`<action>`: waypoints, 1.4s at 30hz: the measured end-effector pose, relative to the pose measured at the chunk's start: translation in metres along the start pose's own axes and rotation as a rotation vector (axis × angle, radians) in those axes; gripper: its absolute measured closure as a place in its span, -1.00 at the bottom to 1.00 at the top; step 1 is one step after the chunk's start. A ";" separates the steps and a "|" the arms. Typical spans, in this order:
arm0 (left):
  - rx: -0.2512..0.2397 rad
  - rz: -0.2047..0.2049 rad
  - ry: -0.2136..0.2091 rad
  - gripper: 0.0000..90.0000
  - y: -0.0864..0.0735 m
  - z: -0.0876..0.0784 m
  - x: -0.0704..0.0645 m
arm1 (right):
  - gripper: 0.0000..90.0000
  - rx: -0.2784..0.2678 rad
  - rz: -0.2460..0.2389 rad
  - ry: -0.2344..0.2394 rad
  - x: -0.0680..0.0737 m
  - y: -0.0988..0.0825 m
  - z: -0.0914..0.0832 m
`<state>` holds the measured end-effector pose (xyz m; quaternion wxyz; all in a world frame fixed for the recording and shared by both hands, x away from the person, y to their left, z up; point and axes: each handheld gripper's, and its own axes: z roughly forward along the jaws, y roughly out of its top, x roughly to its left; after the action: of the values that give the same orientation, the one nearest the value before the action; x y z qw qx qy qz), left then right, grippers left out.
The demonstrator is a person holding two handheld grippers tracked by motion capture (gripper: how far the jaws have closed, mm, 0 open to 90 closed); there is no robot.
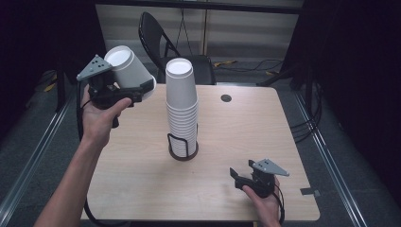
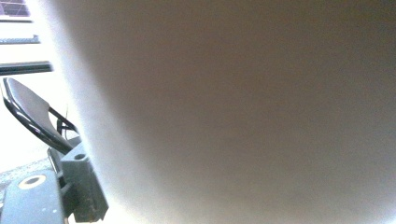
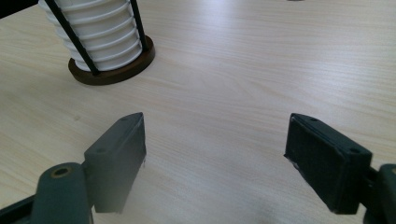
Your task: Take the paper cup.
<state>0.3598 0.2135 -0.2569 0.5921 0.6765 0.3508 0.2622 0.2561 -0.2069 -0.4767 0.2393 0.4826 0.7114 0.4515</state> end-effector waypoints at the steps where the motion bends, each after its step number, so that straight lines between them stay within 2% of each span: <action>1: 0.005 0.003 0.002 -0.76 -0.002 -0.001 0.000 | -0.56 0.000 -0.003 0.000 0.000 0.000 0.000; 8: 0.042 0.021 -0.003 -0.76 -0.024 -0.008 -0.006 | -0.53 0.003 -0.011 0.002 0.000 0.000 0.000; 16: 0.063 0.015 -0.026 -0.77 -0.042 -0.011 -0.013 | -0.51 0.005 -0.018 0.004 0.002 0.000 0.001; 17: 0.063 0.014 -0.031 -0.77 -0.048 -0.011 -0.016 | -0.51 0.005 -0.017 0.004 0.002 0.000 0.001; 20: 0.061 -0.006 -0.051 -0.77 -0.057 -0.011 -0.022 | -0.51 0.005 -0.020 0.006 0.003 0.000 0.001; 26: 0.063 -0.011 -0.076 -0.77 -0.069 -0.010 -0.034 | -0.47 0.005 -0.025 0.013 0.004 -0.001 0.002; 31: 0.082 -0.037 -0.108 -0.77 -0.083 -0.011 -0.043 | -0.42 0.001 -0.034 0.025 0.007 0.000 0.002; 35: 0.111 -0.042 -0.117 -0.77 -0.095 -0.012 -0.048 | -0.40 -0.002 -0.043 0.054 0.011 0.000 0.003; 37: 0.111 -0.039 -0.117 -0.77 -0.098 -0.012 -0.049 | -0.40 0.000 -0.039 0.057 0.012 0.000 0.003; 39: 0.121 -0.052 -0.128 -0.77 -0.102 -0.011 -0.051 | -0.40 -0.007 -0.043 0.064 0.015 0.000 0.004; 40: 0.125 -0.076 -0.141 -0.77 -0.105 -0.011 -0.054 | -0.39 -0.015 -0.042 0.076 0.016 0.000 0.005; 42: 0.138 -0.077 -0.149 -0.77 -0.107 -0.010 -0.057 | -0.39 -0.024 -0.040 0.085 0.018 0.000 0.005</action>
<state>0.2989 0.1807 -0.3567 0.5782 0.7193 0.3488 0.1635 0.2526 -0.1883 -0.4777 0.2236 0.4459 0.7249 0.4751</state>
